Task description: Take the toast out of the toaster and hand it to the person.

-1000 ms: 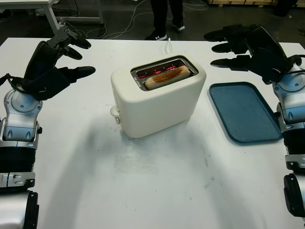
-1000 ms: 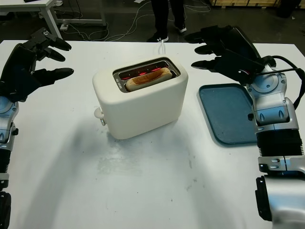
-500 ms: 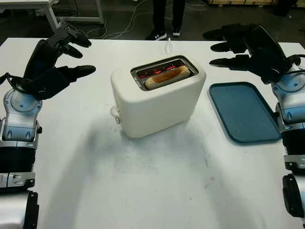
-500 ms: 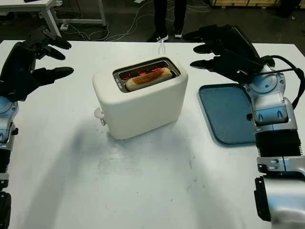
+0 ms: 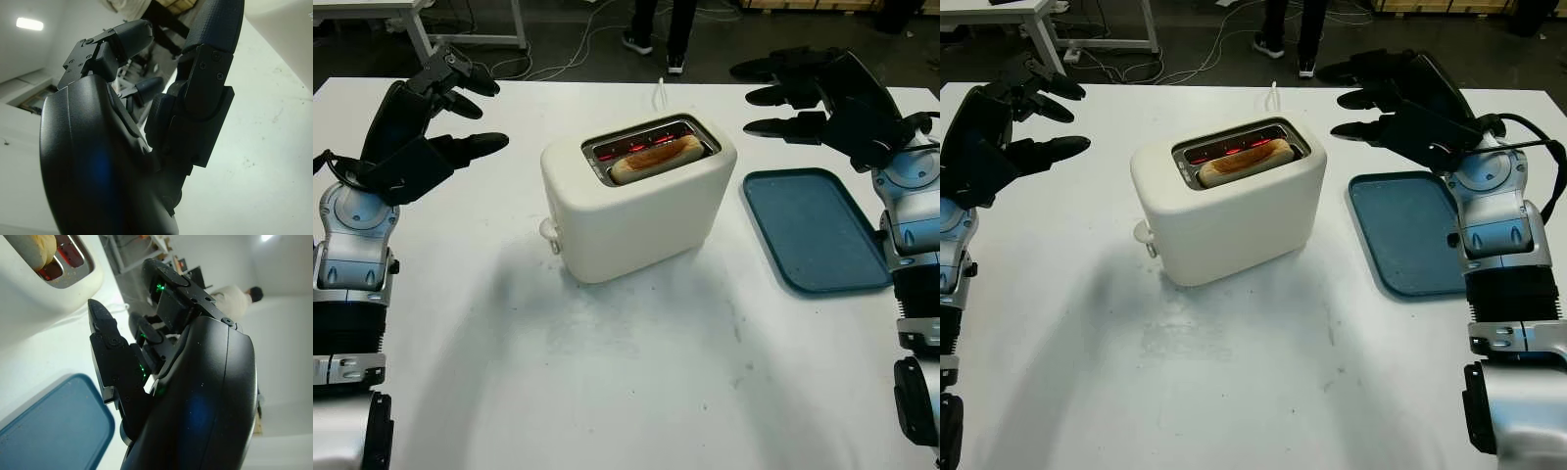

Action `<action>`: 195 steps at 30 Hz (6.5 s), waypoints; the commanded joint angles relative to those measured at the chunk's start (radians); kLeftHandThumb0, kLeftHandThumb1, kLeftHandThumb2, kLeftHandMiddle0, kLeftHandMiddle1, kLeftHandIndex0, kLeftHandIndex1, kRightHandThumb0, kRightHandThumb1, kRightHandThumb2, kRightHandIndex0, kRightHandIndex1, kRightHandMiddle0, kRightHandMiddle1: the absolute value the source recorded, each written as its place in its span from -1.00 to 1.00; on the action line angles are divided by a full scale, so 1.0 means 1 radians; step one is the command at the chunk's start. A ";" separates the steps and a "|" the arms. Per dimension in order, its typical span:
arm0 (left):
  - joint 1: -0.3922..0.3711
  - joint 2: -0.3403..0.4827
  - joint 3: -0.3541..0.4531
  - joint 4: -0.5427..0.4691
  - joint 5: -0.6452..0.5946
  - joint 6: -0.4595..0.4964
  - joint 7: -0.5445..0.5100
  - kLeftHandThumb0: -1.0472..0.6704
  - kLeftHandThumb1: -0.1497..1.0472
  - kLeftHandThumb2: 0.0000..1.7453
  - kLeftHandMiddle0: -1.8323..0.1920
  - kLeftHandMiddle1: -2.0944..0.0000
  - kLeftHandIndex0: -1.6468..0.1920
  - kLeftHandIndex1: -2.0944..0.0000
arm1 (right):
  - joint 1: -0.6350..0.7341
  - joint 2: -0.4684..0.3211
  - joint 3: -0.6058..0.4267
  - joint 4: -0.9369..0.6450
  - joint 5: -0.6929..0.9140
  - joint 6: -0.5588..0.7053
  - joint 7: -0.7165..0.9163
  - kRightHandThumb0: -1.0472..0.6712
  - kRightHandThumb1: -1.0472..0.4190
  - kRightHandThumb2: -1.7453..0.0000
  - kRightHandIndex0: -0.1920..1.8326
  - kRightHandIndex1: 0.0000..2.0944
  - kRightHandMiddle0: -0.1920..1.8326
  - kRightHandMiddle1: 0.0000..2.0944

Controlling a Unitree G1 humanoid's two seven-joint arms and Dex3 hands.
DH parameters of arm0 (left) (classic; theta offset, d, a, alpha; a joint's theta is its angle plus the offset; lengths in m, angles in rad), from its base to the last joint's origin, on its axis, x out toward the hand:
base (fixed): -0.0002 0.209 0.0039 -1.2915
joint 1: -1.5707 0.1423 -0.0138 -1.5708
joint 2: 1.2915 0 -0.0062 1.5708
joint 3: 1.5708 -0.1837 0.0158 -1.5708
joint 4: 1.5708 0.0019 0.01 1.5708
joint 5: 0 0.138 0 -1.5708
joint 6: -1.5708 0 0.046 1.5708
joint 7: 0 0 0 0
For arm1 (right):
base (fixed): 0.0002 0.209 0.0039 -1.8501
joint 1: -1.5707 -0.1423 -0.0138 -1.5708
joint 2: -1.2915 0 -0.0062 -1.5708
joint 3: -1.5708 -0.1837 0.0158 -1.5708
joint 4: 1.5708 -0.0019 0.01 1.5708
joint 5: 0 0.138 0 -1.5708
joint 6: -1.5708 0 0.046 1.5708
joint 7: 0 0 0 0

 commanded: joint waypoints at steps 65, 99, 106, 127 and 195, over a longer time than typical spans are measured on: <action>0.018 -0.006 0.001 0.015 -0.005 -0.001 0.004 -0.85 0.76 -1.00 0.67 -0.34 0.60 -0.20 | 0.030 0.010 -0.006 -0.032 0.001 0.047 -0.002 0.11 -0.68 1.00 0.01 -0.98 -0.08 -0.99; 0.018 -0.002 0.000 0.012 0.005 -0.003 0.009 -0.86 0.76 -0.99 0.66 -0.35 0.60 -0.22 | 0.018 0.004 -0.008 -0.010 -0.001 0.017 -0.007 0.13 -0.67 1.00 0.01 -0.99 -0.08 -1.00; 0.012 -0.005 0.001 0.023 0.000 -0.016 0.006 -0.86 0.77 -0.99 0.66 -0.35 0.60 -0.21 | -0.089 0.007 -0.090 0.014 0.085 -0.033 -0.006 0.13 -0.53 0.99 0.04 -0.97 -0.04 -0.98; 0.016 -0.006 0.000 0.008 0.009 -0.010 0.021 -0.87 0.78 -0.99 0.66 -0.36 0.59 -0.22 | -0.405 0.095 0.126 0.056 0.079 -0.075 0.230 -0.44 -0.19 0.99 -0.35 0.05 -0.22 -0.27; 0.025 -0.008 0.002 0.016 -0.003 0.007 0.019 -0.88 0.77 -0.99 0.69 -0.36 0.61 -0.22 | -0.359 0.093 0.243 0.442 -0.273 -0.488 -0.050 -0.35 -0.83 0.50 0.21 0.67 -0.05 0.67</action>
